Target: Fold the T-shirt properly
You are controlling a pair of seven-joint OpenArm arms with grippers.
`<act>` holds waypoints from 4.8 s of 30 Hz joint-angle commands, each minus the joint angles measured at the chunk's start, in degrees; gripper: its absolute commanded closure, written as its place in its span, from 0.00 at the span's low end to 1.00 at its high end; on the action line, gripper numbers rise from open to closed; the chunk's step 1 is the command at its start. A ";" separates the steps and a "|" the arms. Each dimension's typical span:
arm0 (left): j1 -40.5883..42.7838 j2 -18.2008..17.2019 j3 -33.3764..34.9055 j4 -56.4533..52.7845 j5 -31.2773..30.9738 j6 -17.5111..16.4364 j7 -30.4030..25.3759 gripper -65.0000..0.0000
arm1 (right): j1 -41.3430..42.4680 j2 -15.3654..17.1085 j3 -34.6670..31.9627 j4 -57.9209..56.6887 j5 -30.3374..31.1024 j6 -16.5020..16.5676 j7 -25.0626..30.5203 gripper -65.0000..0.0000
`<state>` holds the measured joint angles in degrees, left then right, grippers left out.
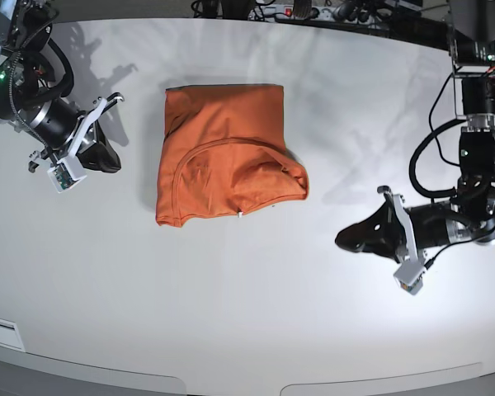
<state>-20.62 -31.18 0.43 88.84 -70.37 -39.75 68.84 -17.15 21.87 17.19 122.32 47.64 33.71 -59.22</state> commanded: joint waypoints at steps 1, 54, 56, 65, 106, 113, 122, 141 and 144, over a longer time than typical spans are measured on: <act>-0.11 -0.98 -0.55 0.76 -1.57 -0.25 -0.72 1.00 | 0.44 0.70 1.05 1.11 2.71 1.03 -0.24 1.00; 14.99 16.87 -0.59 0.72 26.62 7.82 -8.74 0.80 | -0.98 0.72 9.88 1.11 15.34 6.29 -7.93 1.00; 14.86 16.92 -0.90 0.72 26.75 7.85 -9.81 0.98 | -0.98 0.72 9.88 1.11 15.34 6.29 -7.96 1.00; 8.90 16.92 -1.25 0.79 28.06 4.42 -10.73 0.93 | -1.01 0.72 9.88 1.11 15.37 6.29 -7.96 1.00; 28.59 -5.33 -13.99 28.79 -14.63 -0.25 11.16 1.00 | -21.88 0.68 42.47 3.96 37.36 6.29 -20.78 1.00; 47.01 -8.85 -26.01 41.59 -14.63 0.87 11.16 1.00 | -35.01 0.44 46.27 3.93 37.36 6.29 -20.78 1.00; 75.91 -8.61 -33.77 46.16 -14.63 1.66 11.16 1.00 | -49.31 -5.07 45.53 3.93 37.36 6.29 -20.78 1.00; 85.94 1.81 -15.69 21.73 6.88 0.00 1.33 1.00 | -48.24 -2.64 8.13 -25.94 15.45 6.29 -6.99 1.00; 79.19 1.84 -10.95 12.37 14.53 2.08 -4.57 1.00 | -42.47 -1.73 3.39 -34.40 8.79 6.29 -2.10 1.00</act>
<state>57.63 -28.82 -10.15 100.31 -54.92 -37.43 64.10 -58.33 19.59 20.16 87.22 55.70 39.77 -60.82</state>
